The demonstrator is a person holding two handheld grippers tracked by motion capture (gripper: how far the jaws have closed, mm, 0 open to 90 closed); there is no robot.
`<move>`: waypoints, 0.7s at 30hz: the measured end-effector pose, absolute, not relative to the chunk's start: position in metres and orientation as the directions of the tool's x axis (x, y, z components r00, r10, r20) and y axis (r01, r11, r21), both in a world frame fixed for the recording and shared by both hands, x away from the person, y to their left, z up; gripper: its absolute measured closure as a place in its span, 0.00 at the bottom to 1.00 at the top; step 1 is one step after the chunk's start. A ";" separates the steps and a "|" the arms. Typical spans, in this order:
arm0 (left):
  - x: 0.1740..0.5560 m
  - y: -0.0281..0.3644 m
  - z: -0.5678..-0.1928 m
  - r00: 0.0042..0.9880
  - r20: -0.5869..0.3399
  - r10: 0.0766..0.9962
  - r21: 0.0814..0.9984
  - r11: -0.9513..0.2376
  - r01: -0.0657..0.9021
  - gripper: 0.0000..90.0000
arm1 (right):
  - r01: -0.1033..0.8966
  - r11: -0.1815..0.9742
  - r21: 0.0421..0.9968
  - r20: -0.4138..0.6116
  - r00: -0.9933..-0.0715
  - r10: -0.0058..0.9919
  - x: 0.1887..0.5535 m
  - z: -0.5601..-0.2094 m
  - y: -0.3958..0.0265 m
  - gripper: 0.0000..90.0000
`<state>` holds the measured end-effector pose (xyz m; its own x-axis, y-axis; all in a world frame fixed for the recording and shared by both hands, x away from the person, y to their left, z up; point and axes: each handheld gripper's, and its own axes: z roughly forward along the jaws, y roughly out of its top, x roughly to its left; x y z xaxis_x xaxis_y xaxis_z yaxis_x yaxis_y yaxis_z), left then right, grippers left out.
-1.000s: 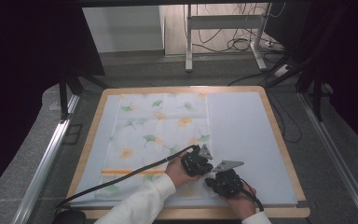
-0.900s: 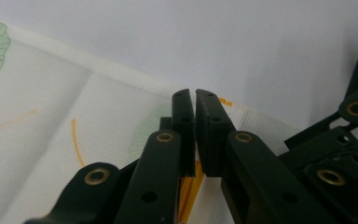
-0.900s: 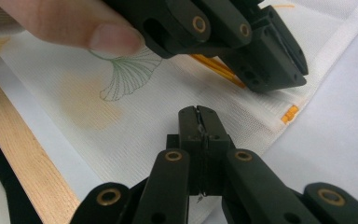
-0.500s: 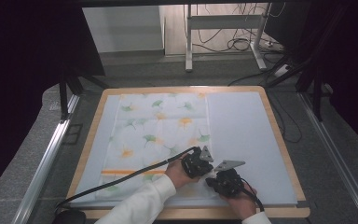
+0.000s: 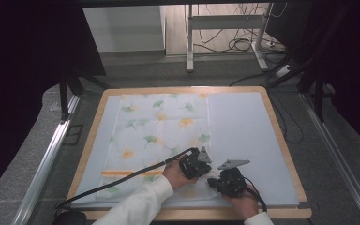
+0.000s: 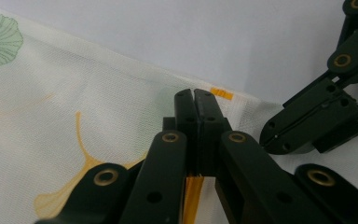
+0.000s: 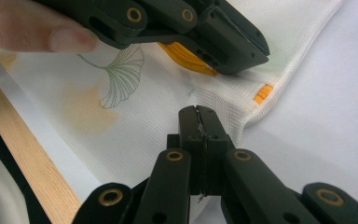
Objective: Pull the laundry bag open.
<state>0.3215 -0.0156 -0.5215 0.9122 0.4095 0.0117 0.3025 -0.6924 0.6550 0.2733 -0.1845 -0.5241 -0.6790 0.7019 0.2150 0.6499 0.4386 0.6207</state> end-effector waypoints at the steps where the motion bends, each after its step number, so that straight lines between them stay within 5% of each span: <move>1: 0.321 -0.016 -0.522 0.911 0.010 0.412 0.657 -0.690 0.304 1.00 | 0.649 0.439 0.622 0.216 -0.680 0.701 0.274 -0.524 -0.185 0.99; 21: 0.319 -0.017 -0.524 0.912 0.029 0.409 0.673 -0.682 0.285 1.00 | 0.737 0.308 0.601 0.307 -0.569 0.763 0.296 -0.525 -0.194 0.99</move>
